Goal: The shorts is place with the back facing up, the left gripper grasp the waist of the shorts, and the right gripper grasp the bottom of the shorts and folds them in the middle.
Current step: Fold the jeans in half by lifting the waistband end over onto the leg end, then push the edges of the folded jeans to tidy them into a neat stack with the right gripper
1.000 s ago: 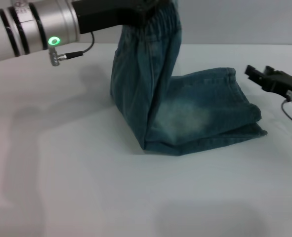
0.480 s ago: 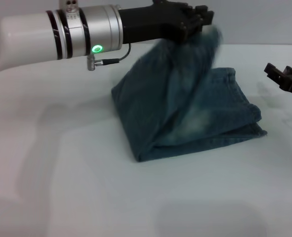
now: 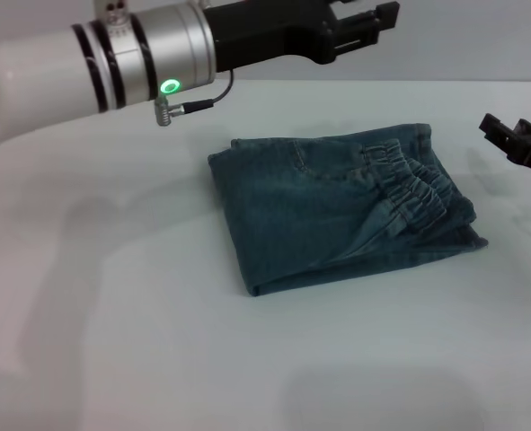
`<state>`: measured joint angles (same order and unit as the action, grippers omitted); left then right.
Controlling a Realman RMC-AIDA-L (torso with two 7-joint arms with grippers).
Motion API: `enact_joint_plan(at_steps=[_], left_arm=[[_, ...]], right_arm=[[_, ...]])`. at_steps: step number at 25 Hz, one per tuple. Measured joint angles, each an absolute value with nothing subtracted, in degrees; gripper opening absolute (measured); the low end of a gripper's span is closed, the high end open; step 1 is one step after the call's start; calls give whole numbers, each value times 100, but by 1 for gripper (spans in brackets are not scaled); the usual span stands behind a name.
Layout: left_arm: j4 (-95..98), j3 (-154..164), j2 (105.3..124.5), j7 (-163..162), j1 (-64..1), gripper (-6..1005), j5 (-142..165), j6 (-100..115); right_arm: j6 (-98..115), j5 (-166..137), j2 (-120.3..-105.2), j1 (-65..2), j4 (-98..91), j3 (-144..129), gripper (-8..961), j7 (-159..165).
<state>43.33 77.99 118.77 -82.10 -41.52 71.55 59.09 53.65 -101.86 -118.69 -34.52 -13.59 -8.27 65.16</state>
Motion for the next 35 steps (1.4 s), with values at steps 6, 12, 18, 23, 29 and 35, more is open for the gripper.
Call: enact_joint_plan(at_steps=[6, 12, 18, 23, 29, 35], left_arm=[[4295, 7763, 11855, -7596, -3742, 600, 6436, 5879], [4245, 7710, 11829, -6871, -3235, 840, 5755, 5732], [4242, 7398, 11819, -6747, -2983, 840, 5576, 5717], [4211, 7231, 11821, -6765, -2884, 840, 5569, 5674], [4171, 7172, 11821, -6790, -2862, 840, 5560, 5666], [4091, 7163, 11821, -6760, -2906, 840, 5555, 5638]], right_arm=[[6202, -10200, -11840, -3468, -1418, -918, 637, 6513], [7843, -10240, -11830, -3585, -1648, -1971, 637, 6533], [8414, -10253, -11836, -3944, -1826, -4246, 637, 7061], [8419, -10256, -11861, -4112, -1837, -5499, 637, 7488], [8270, -10258, -11847, -4095, -1932, -6387, 637, 8049], [7712, -10311, -11875, -4037, -1918, -6538, 637, 8198]])
